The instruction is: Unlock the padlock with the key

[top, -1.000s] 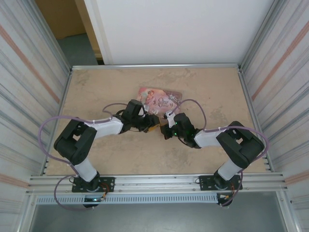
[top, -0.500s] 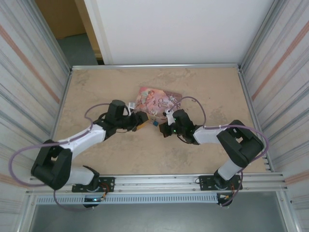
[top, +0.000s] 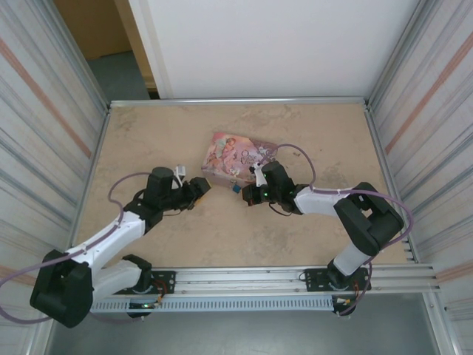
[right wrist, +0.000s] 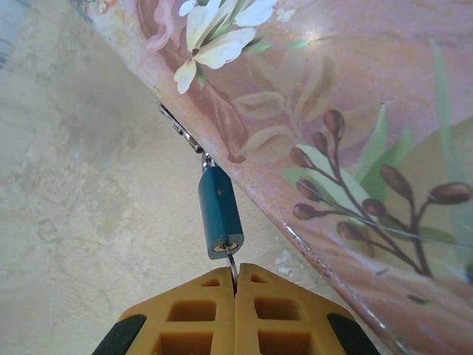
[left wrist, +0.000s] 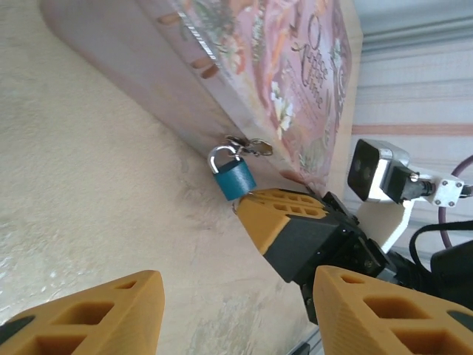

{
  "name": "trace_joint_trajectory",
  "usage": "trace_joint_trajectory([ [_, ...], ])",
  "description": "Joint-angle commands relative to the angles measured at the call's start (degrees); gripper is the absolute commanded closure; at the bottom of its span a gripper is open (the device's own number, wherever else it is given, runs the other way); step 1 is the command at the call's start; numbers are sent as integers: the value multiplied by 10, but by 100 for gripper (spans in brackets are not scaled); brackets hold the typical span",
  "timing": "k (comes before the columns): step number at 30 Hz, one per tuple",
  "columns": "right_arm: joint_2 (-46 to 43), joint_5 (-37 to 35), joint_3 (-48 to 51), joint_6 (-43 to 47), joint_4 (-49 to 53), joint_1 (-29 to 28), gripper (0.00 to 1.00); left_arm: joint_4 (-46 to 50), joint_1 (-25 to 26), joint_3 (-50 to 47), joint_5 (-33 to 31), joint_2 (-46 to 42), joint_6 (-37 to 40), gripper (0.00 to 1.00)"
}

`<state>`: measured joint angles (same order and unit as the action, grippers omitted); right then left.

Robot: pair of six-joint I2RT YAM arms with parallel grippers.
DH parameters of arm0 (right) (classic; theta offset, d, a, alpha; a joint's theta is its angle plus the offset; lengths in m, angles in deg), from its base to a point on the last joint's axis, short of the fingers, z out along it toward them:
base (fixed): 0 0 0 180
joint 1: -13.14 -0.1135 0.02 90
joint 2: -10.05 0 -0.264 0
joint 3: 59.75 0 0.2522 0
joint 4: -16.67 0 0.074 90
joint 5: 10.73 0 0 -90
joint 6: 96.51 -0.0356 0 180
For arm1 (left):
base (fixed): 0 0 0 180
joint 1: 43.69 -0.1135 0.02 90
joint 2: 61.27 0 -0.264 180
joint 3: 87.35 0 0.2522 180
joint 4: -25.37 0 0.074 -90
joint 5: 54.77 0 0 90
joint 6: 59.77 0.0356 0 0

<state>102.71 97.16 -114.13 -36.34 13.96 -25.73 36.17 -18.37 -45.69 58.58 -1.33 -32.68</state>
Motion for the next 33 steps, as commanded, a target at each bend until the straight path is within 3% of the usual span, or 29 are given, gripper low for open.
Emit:
trace_joint_trajectory([
  [1,-7,21,-17,-61,20,2,100,-14,-5,-33,-36,-30,-52,44],
  [11,11,55,-32,-169,30,-4,100,-96,-5,-97,-53,-48,-128,44],
  [19,16,49,-34,-234,20,-34,100,-103,13,-104,-77,-66,-136,45],
  [33,24,36,-36,-284,-4,-62,100,-260,55,-122,-93,35,-202,46],
])
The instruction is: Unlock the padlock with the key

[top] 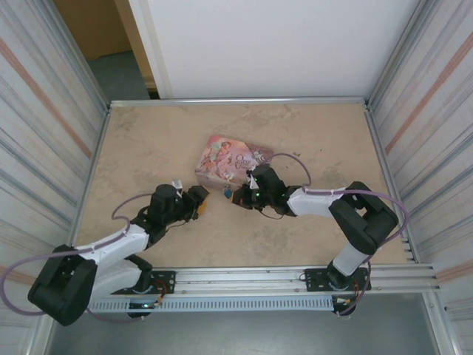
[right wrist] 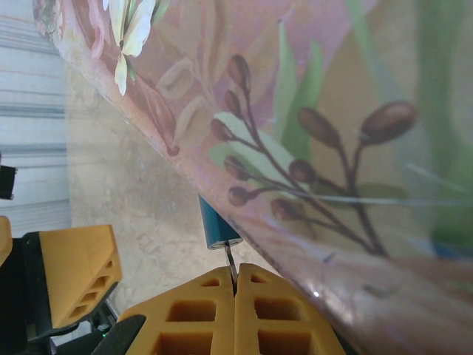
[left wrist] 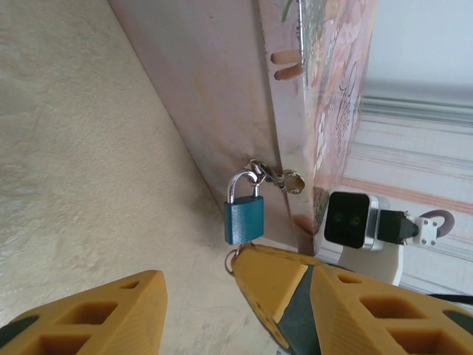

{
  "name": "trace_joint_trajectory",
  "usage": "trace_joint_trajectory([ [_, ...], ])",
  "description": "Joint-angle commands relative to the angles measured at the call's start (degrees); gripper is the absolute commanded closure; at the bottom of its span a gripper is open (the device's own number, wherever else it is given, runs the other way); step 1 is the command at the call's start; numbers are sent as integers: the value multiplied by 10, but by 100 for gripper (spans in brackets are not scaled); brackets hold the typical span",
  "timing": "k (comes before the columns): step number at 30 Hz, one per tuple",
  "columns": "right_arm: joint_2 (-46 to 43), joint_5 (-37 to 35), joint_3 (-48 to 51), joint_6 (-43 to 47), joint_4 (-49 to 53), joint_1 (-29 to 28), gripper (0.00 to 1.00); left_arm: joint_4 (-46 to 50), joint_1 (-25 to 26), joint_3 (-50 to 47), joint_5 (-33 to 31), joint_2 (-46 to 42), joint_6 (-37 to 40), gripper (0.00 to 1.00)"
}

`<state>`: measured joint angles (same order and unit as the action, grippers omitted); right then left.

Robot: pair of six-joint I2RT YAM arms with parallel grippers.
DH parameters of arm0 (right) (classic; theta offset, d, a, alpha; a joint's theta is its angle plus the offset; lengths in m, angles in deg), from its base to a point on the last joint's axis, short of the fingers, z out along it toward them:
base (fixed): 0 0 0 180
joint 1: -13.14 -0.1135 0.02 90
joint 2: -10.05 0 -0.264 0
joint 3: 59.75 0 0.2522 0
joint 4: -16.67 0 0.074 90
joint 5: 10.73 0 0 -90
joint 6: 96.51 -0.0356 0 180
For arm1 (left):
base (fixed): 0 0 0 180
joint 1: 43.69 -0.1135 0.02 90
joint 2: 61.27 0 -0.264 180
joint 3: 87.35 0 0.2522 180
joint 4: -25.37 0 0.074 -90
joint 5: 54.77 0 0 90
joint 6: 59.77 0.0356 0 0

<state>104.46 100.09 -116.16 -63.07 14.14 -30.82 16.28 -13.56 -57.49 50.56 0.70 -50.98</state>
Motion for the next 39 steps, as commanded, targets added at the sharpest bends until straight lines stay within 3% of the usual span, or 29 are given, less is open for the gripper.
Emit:
trace_joint_trajectory([
  [1,7,4,-16,-17,-6,-12,100,-72,7,-3,-11,23,-21,46],
  [25,7,3,-12,-20,-10,-13,100,-235,16,32,41,214,-50,48],
  [39,4,4,-15,-21,-9,-13,100,-273,26,46,44,268,-60,54],
])
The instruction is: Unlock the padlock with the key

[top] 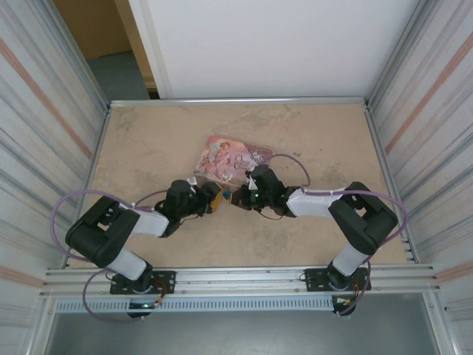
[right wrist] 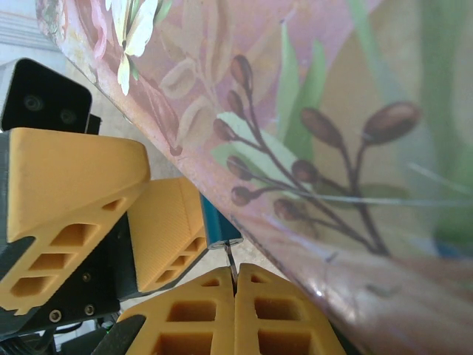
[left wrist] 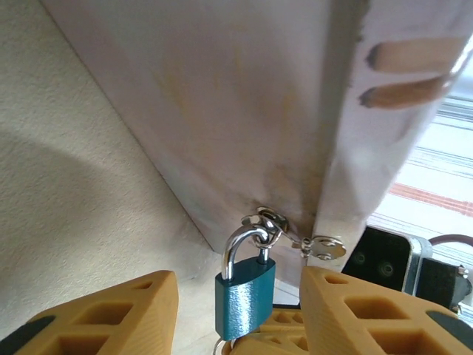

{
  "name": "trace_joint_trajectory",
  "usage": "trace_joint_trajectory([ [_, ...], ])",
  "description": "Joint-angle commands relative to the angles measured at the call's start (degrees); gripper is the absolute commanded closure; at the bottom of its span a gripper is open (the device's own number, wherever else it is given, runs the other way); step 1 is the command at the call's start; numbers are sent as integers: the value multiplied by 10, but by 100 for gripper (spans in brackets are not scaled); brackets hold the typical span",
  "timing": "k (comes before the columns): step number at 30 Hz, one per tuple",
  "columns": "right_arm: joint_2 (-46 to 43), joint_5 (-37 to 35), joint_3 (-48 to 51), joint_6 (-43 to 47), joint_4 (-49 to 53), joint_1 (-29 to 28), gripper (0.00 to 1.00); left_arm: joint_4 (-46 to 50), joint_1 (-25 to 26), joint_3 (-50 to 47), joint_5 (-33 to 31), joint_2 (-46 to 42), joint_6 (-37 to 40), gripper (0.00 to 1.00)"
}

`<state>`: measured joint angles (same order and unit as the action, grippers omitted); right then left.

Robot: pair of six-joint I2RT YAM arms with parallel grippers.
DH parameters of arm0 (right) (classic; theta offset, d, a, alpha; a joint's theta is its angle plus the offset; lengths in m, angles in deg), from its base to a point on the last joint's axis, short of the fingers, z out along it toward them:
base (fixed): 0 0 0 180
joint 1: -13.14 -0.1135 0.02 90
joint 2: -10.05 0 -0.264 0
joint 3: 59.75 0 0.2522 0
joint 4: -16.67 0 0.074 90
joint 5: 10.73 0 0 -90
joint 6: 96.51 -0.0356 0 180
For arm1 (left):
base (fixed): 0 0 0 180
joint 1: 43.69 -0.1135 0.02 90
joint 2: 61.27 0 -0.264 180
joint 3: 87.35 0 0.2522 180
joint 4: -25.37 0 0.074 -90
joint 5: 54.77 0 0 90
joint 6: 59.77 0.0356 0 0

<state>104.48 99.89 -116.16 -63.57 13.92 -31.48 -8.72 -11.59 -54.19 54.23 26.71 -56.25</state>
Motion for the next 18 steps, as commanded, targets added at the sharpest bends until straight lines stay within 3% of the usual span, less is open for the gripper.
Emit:
trace_joint_trajectory([
  [1,3,6,-16,-17,-7,-6,100,-25,8,15,7,11,-8,54],
  [18,-8,13,-16,-29,-9,-4,100,-101,27,31,11,93,-38,75],
])
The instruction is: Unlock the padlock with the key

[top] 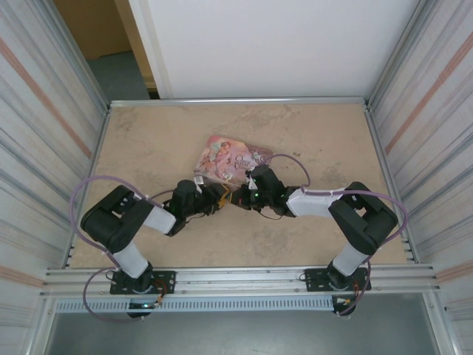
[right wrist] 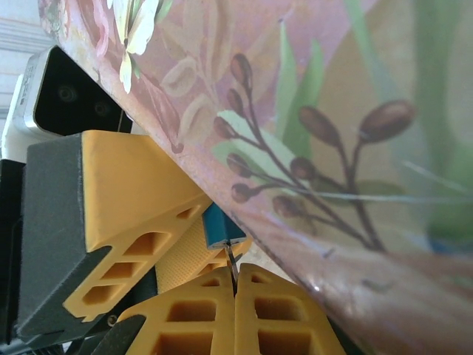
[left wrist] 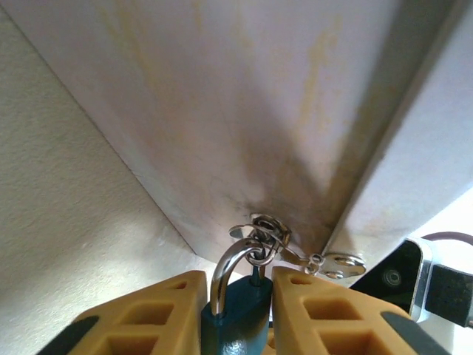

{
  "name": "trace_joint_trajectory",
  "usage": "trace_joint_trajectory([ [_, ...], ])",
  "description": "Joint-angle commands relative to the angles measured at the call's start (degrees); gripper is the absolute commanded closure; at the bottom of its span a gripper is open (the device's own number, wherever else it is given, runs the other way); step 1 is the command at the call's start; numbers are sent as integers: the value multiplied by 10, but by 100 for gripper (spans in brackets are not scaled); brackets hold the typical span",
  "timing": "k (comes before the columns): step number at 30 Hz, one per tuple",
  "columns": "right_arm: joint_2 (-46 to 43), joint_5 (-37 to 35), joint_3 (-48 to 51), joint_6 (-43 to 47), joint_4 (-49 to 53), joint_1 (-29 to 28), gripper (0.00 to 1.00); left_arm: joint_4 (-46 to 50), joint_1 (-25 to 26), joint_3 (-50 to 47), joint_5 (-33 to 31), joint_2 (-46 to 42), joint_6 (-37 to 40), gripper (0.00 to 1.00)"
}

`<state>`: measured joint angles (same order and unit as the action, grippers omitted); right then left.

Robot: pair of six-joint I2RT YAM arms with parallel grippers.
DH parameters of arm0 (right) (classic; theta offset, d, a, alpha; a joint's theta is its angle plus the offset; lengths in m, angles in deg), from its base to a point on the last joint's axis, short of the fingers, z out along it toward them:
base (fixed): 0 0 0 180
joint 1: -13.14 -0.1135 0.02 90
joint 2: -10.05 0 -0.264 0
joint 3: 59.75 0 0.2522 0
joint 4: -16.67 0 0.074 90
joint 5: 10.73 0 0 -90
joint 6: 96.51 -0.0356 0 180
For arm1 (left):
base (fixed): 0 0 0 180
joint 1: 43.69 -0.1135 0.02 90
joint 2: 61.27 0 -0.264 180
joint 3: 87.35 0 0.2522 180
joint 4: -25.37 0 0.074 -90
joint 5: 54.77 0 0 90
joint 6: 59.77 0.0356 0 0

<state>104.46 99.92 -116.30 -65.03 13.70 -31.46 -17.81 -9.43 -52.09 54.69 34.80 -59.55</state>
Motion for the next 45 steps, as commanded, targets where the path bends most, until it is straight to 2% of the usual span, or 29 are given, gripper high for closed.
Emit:
trace_joint_trajectory([
  [1,-9,13,-14,-15,-7,-3,100,-10,5,9,6,12,-5,76],
  [7,-20,11,-8,-13,-2,3,96,3,5,8,0,1,0,85],
  [11,-28,8,-3,-9,7,6,85,37,5,11,-4,-19,12,95],
  [13,-34,5,-1,-3,15,7,83,61,5,13,-7,-36,19,98],
  [23,-90,-23,19,47,58,10,74,189,1,26,-18,-129,47,100],
  [32,-197,-52,16,190,104,9,50,316,-1,48,-31,-218,40,100],
  [40,-281,-47,24,339,101,8,28,399,-3,74,-18,-237,27,100],
  [42,-300,-37,35,399,96,7,28,436,-3,92,-17,-238,32,100],
  [45,-328,-25,58,510,89,-8,37,460,-2,114,-15,-238,44,100],
])
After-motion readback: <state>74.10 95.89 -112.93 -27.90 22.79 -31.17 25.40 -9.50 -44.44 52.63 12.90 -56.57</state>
